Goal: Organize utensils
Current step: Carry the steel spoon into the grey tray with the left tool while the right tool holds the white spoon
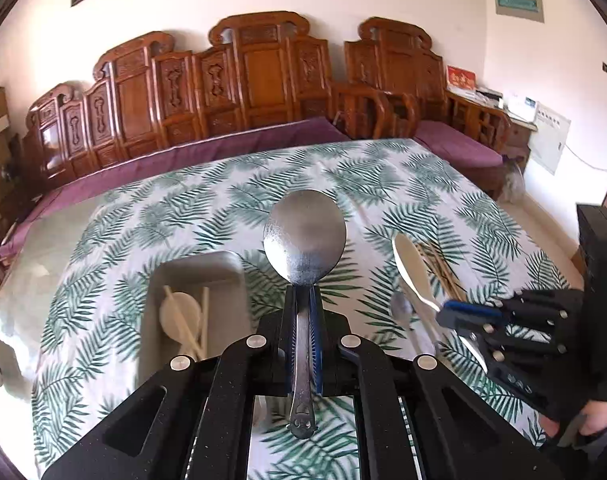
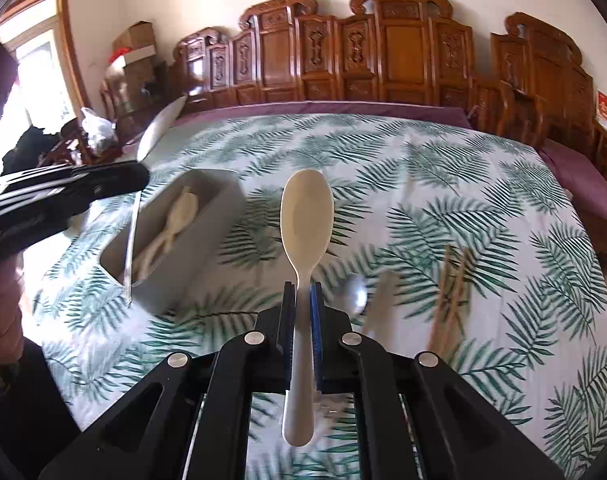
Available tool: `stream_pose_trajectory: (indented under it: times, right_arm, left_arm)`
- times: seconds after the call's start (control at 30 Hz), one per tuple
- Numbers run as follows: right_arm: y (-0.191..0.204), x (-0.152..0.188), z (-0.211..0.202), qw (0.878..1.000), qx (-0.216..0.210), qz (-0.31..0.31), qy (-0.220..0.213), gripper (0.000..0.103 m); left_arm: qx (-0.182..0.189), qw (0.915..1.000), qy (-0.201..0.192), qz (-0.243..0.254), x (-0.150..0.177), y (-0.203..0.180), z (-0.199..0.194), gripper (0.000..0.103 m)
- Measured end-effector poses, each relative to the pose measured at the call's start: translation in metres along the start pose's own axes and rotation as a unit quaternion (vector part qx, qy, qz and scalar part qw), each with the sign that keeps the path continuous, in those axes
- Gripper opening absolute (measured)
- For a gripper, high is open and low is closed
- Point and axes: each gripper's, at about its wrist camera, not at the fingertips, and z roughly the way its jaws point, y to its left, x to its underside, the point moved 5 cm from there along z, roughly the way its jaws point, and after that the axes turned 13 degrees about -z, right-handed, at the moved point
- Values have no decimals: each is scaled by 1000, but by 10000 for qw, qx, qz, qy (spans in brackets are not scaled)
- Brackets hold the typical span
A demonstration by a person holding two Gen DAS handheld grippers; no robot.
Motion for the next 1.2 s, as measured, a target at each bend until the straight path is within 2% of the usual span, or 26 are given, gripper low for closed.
stream_pose_trajectory:
  times: [0.3,0.57,0.87,1.2]
  right_arm:
    - [29,-22,-2,9997,-147,-27,-215,9]
    - [44,-30,9,9996,-199,-68,-192,9]
    - [57,-41,14,9994,-214,-165,-220,9]
    - [59,-41,22,9994,-181,-260,-110,9]
  left_arm:
    - [-212,9992,-156,-294,-13,58,-3,5]
    - [-413,9967,110,-691,-1,108,26,5]
    - [-560,9935,462,-878,21,127,58,5]
    - [-635,9905,689,-1010,29,138,80,6]
